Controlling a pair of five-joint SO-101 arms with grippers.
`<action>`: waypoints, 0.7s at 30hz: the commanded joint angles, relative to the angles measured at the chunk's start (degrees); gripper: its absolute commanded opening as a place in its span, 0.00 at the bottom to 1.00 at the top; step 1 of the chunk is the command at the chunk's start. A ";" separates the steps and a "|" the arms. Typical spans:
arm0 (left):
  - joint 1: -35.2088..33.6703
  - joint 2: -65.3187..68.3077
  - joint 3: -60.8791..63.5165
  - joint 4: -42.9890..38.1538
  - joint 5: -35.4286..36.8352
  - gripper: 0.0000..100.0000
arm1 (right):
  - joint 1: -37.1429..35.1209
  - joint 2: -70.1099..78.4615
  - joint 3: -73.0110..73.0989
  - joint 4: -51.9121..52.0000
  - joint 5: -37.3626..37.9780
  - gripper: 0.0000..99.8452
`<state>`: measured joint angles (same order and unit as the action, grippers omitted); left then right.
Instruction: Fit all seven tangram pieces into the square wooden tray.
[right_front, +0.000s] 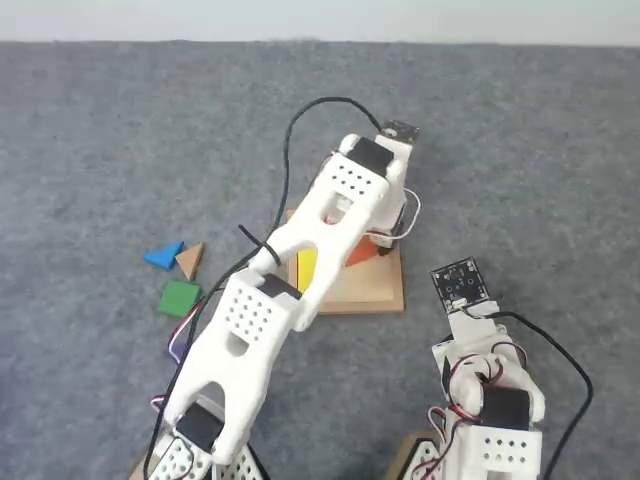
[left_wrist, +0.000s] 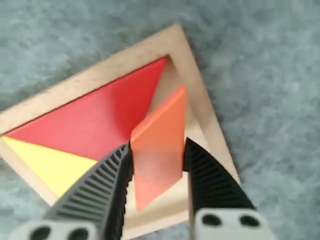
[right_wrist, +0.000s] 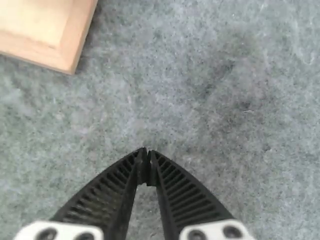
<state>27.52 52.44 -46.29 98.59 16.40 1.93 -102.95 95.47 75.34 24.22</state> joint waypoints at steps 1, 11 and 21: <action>-0.18 -5.19 -2.33 -0.70 -2.46 0.17 | -0.13 -0.92 0.97 0.04 0.44 0.01; -0.62 -6.33 -7.34 1.76 -4.22 0.17 | -0.22 -0.92 0.97 0.04 0.44 0.01; 4.40 -28.04 8.13 -2.29 -10.81 0.13 | -0.22 -0.92 0.97 0.04 0.44 0.01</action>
<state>31.12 38.02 -45.23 98.68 6.55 1.93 -102.95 95.47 75.34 24.22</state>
